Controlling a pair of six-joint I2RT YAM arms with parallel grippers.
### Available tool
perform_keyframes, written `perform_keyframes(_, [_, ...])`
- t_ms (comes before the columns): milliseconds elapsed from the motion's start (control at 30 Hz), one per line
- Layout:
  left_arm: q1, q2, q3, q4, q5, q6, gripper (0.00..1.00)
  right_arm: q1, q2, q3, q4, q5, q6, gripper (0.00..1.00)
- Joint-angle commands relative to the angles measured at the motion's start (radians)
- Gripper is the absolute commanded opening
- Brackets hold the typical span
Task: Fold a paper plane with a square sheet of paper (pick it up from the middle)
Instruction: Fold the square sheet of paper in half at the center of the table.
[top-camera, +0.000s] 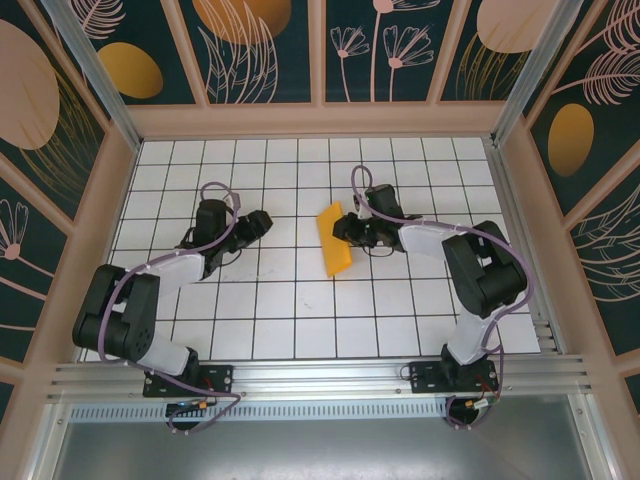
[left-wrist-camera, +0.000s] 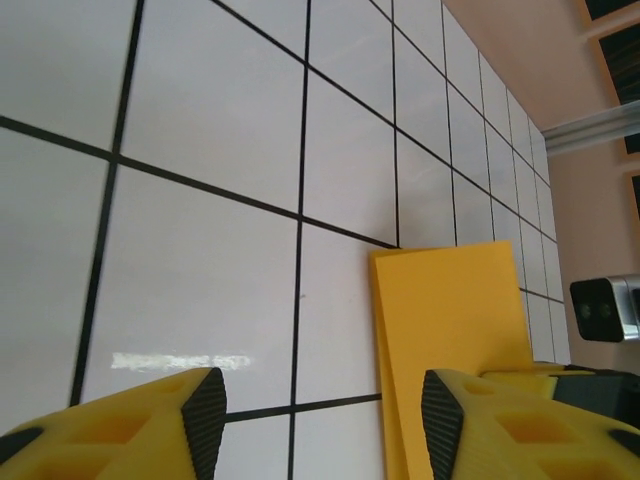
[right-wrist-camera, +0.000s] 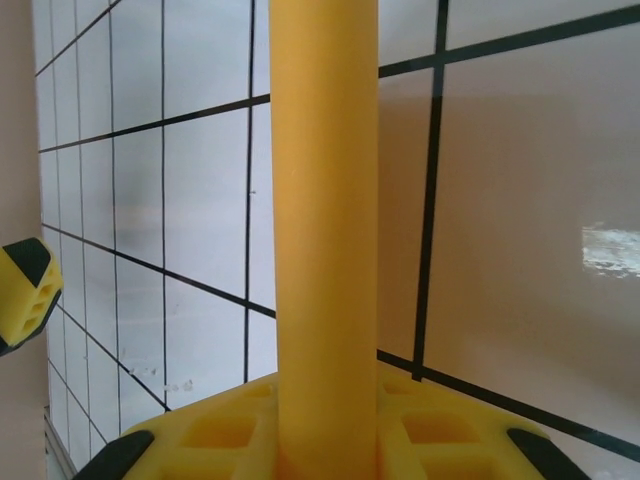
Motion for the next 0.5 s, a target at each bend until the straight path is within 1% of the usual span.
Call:
perform_keyframes(0, [-0.040,0.038,0.021,0.084,0.017,-0.041,0.54,-0.017,0.020,-0.017,0.035,0.000,0.020,0.22])
perform_keyframes(300, [-0.160,0.176,0.090,0.174,0.041,-0.099,0.40,-0.028,0.042,-0.025,0.003,0.046,0.024,0.21])
perform_keyframes(467, [-0.209,0.259,0.154,0.174,0.046,-0.104,0.33,-0.029,0.052,-0.031,-0.006,0.059,0.031,0.20])
